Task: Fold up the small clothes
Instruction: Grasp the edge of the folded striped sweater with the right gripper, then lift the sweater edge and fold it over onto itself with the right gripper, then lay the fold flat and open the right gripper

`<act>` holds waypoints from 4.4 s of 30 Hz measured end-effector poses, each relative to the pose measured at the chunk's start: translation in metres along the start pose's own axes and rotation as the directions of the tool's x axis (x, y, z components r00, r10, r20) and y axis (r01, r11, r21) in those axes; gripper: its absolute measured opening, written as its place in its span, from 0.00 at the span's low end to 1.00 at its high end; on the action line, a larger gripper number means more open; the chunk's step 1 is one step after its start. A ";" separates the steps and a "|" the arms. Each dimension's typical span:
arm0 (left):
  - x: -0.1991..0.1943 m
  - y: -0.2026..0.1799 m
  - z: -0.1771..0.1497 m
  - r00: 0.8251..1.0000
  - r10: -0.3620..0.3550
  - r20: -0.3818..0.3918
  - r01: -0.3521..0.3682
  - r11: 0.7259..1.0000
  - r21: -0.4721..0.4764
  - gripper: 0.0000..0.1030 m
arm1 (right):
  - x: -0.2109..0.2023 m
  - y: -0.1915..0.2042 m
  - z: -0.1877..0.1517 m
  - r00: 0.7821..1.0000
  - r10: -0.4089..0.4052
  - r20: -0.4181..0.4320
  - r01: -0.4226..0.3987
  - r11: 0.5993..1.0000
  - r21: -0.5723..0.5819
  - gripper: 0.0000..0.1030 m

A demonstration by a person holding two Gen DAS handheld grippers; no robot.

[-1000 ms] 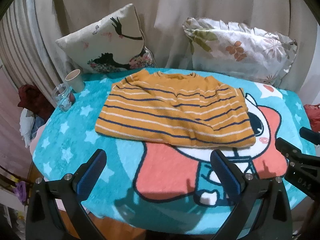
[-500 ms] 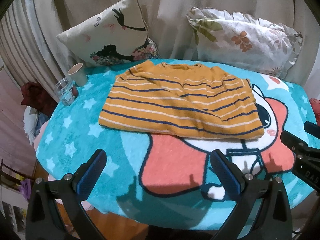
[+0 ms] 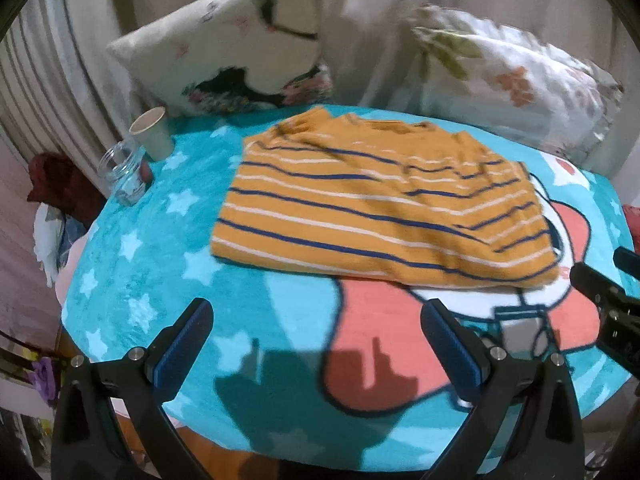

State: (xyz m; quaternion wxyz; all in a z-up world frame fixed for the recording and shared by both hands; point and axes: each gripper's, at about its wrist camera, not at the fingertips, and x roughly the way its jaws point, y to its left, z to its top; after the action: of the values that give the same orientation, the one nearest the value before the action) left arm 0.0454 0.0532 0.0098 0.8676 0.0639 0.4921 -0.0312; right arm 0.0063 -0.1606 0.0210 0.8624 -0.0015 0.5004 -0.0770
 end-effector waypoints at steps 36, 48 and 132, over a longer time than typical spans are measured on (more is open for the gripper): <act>0.102 0.250 -0.013 0.982 -0.040 -0.187 -0.006 0.971 -0.240 1.00 | 0.186 0.326 0.119 0.998 -0.007 -0.062 -0.010 0.962 -0.274 0.81; 0.093 0.234 -0.014 0.983 -0.055 -0.176 0.008 0.967 -0.256 1.00 | 0.170 0.263 0.137 0.956 0.283 -0.076 -0.287 0.957 -0.049 0.22; -0.086 -0.041 0.038 0.876 0.070 0.476 -0.051 0.997 -0.053 1.00 | 0.097 -0.088 0.010 0.936 0.329 0.129 -0.348 0.922 0.173 0.58</act>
State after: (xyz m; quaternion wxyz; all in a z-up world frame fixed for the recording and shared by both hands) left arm 0.0282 0.0070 0.0996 0.9638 0.0531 0.2611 -0.0093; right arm 0.0511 -0.2609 -0.0509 0.8821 0.1646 0.4406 0.0252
